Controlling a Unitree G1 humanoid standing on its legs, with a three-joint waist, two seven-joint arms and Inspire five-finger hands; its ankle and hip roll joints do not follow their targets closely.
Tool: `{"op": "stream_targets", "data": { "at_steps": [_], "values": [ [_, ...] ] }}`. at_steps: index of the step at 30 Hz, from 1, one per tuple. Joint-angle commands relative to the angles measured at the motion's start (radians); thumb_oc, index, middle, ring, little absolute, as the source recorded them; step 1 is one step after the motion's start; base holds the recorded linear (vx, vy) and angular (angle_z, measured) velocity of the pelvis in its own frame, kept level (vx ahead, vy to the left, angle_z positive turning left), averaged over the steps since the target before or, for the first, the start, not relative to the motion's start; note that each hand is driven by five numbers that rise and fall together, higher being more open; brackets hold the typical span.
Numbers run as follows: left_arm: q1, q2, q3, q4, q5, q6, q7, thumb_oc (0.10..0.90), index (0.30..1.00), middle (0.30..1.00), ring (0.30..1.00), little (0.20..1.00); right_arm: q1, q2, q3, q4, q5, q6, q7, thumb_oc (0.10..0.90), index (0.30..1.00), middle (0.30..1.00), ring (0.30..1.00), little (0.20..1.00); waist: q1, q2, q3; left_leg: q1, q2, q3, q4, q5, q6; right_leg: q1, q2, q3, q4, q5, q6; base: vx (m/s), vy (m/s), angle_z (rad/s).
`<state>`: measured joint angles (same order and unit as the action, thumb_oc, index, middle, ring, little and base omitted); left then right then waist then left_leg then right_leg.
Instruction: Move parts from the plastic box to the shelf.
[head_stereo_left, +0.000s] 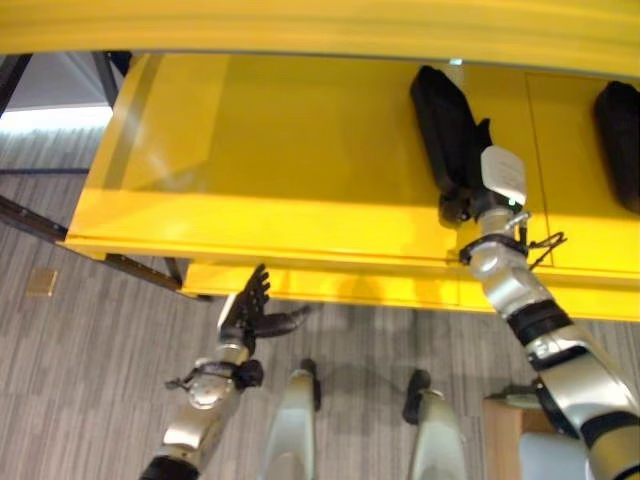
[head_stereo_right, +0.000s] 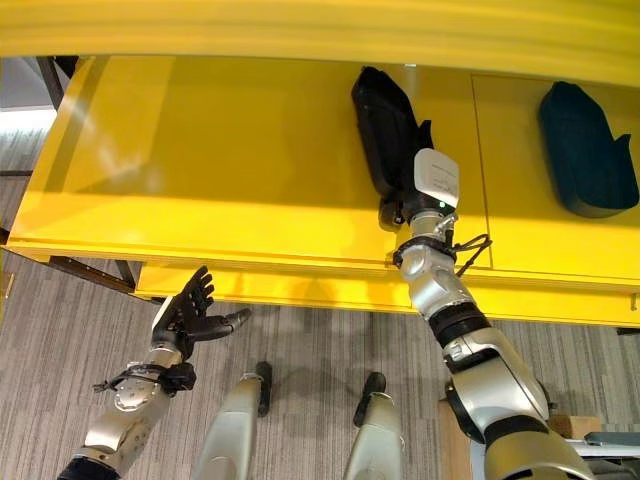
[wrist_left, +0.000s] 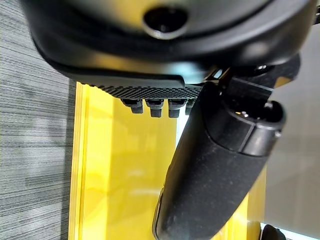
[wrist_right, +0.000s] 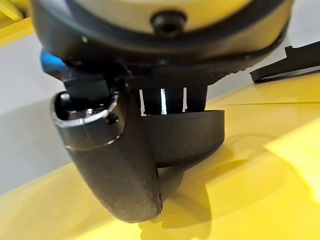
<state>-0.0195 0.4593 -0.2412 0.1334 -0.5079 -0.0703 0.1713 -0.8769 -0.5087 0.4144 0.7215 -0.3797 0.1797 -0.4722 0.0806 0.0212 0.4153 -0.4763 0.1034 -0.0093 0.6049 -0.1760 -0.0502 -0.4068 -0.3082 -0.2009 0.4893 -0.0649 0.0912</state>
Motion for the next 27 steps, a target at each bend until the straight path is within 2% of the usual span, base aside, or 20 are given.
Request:
{"op": "stream_targets", "data": {
  "at_steps": [1,12,13,14,15,16,22,27],
  "values": [
    [-0.028,0.048,-0.033,-0.110,-0.035,-0.097,0.025,0.900,1.000,1.000,1.000,1.000,-0.112,-0.010,-0.056,0.066,0.032,0.006,-0.074,0.400,0.300,0.300,0.300,0.300,0.016,0.014,-0.042,0.083,0.007,-0.031,-0.098,0.016,0.000,-0.013,-0.003,-0.009,0.108,-0.036,-0.007,0.00,0.000,0.00],
    [-0.035,0.049,-0.034,-0.110,-0.031,-0.100,0.030,0.900,1.000,1.000,1.000,1.000,-0.114,0.001,-0.051,0.064,0.040,0.001,-0.073,0.400,0.300,0.300,0.300,0.300,0.017,0.017,-0.037,0.081,0.003,-0.033,-0.096,0.017,0.000,-0.013,-0.008,-0.008,0.111,-0.032,-0.003,0.00,0.000,0.00],
    [-0.036,0.047,-0.035,-0.108,-0.032,-0.101,0.030,0.900,1.000,1.000,1.000,1.000,-0.113,0.000,-0.048,0.058,0.040,-0.001,-0.070,0.418,0.325,0.325,0.325,0.325,0.017,0.017,-0.037,0.080,0.003,-0.032,-0.095,0.017,0.000,-0.014,-0.009,-0.008,0.111,-0.031,-0.003,0.00,0.000,0.00],
    [-0.039,0.047,-0.038,-0.106,-0.031,-0.101,0.029,0.900,1.000,1.000,1.000,1.000,-0.112,-0.001,-0.046,0.053,0.037,-0.001,-0.067,0.573,0.542,0.542,0.542,0.542,0.016,0.016,-0.037,0.080,0.003,-0.032,-0.095,0.017,0.001,-0.014,-0.009,-0.007,0.111,-0.032,-0.003,0.00,0.000,0.00],
    [-0.040,0.047,-0.038,-0.105,-0.031,-0.101,0.029,0.900,1.000,1.000,1.000,1.000,-0.110,-0.003,-0.043,0.042,0.031,-0.005,-0.065,0.639,0.635,0.635,0.635,0.635,0.016,0.016,-0.036,0.080,0.002,-0.032,-0.093,0.016,0.002,-0.015,-0.009,-0.007,0.112,-0.031,-0.002,0.00,0.000,0.00],
    [-0.039,0.046,-0.037,-0.105,-0.031,-0.103,0.031,0.900,1.000,1.000,1.000,1.000,-0.106,-0.005,-0.042,0.028,0.028,-0.009,-0.063,0.900,1.000,1.000,1.000,1.000,0.017,0.015,-0.036,0.080,0.002,-0.031,-0.093,0.016,0.002,-0.014,-0.008,-0.007,0.112,-0.031,-0.002,0.00,0.000,0.00],
    [-0.042,0.043,-0.032,-0.096,-0.026,-0.105,0.032,0.900,1.000,1.000,1.000,1.000,-0.073,-0.028,-0.033,-0.066,-0.011,-0.021,-0.039,0.900,1.000,1.000,1.000,1.000,0.013,0.014,-0.035,0.080,0.001,-0.031,-0.090,0.014,0.004,-0.014,-0.009,-0.005,0.114,-0.032,-0.001,0.00,0.000,0.00],
    [-0.037,0.037,-0.019,-0.091,-0.025,-0.109,0.029,0.900,1.000,1.000,1.000,1.000,-0.018,-0.078,-0.071,-0.237,-0.068,-0.040,-0.020,0.900,1.000,1.000,1.000,1.000,0.008,0.006,-0.036,0.074,-0.001,-0.034,-0.085,0.012,0.005,-0.017,-0.014,-0.006,0.116,-0.031,0.002,0.00,0.000,0.00]
  ]
}}
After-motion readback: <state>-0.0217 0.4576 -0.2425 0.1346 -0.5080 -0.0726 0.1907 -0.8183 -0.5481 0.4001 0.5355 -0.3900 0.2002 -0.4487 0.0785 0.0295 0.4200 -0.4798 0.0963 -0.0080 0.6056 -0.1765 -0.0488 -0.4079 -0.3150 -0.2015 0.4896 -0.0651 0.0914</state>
